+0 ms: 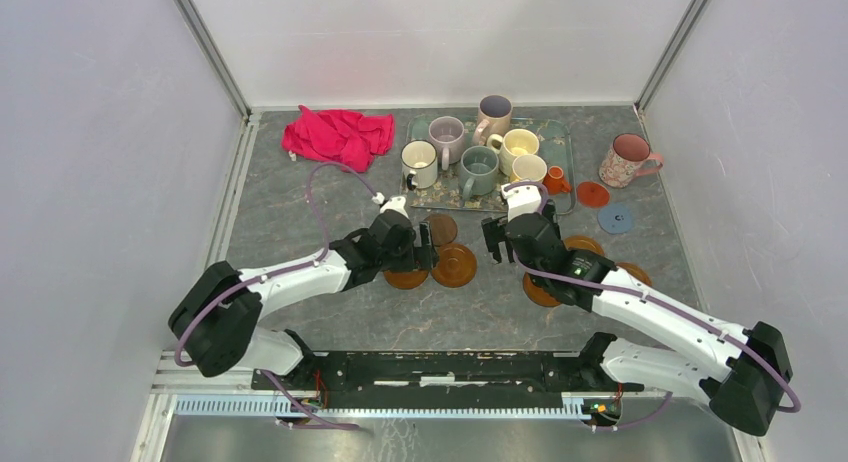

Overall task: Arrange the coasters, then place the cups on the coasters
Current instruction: Move the coaster to the center of the board.

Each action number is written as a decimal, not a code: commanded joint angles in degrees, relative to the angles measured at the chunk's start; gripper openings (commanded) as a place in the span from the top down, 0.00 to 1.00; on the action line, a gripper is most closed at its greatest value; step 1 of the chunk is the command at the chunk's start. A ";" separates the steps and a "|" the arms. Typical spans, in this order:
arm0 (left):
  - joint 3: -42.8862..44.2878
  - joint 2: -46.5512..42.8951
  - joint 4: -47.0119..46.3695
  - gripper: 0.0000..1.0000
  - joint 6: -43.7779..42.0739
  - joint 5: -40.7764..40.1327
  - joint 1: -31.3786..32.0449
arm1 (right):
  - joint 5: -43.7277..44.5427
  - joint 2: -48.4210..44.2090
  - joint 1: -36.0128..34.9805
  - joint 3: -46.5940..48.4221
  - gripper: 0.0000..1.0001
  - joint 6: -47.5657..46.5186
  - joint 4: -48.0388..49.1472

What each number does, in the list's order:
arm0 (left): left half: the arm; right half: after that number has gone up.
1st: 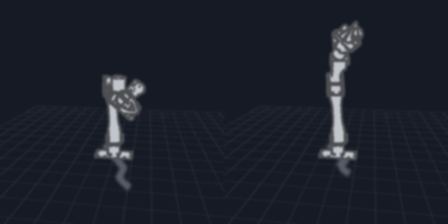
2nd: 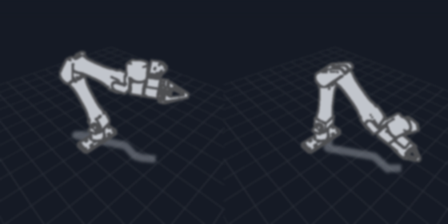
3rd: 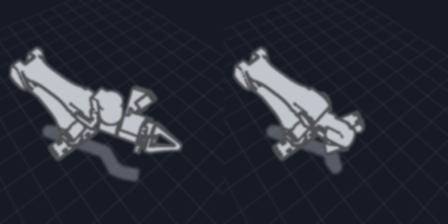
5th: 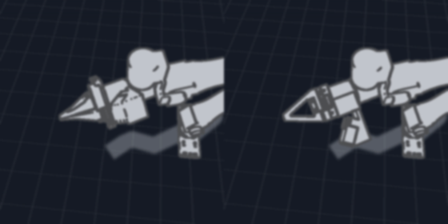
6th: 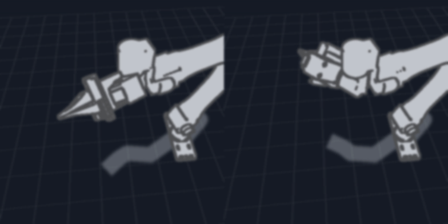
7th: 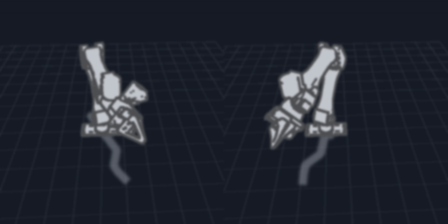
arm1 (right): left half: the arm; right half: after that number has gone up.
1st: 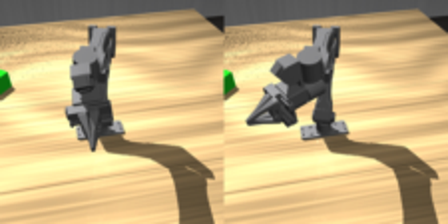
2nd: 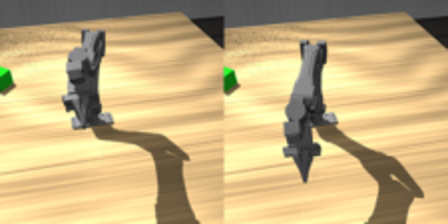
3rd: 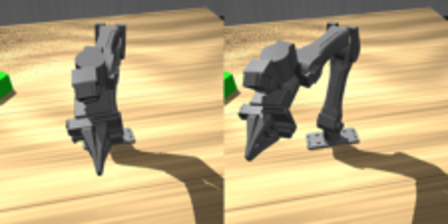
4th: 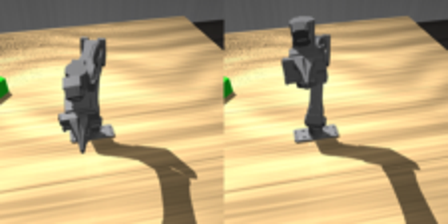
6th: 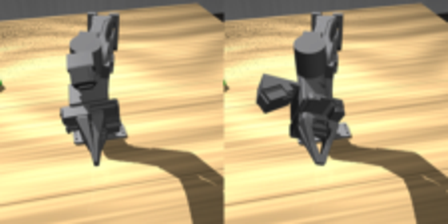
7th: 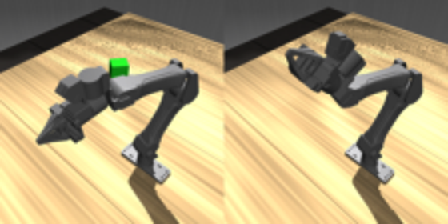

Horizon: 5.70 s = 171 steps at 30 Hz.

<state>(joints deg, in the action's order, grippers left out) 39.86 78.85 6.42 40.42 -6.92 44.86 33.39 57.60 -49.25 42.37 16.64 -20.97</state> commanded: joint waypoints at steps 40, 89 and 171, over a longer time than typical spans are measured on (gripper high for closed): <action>-1.92 7.31 -1.93 0.00 7.15 -1.40 -39.36 | -3.28 -0.01 -0.27 0.76 0.02 -4.97 2.07; 16.61 5.40 6.97 0.00 0.37 -6.02 -23.69 | -1.51 -1.81 -0.31 2.90 0.02 -7.85 -1.04; -4.56 -7.23 1.08 0.00 3.30 -6.95 -24.86 | -6.42 0.91 -0.30 3.27 0.02 -3.87 0.38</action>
<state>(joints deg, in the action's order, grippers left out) 33.76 72.95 8.45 45.36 -16.08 19.49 26.76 58.24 -49.41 45.52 13.80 -22.79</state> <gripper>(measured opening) 0.994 0.982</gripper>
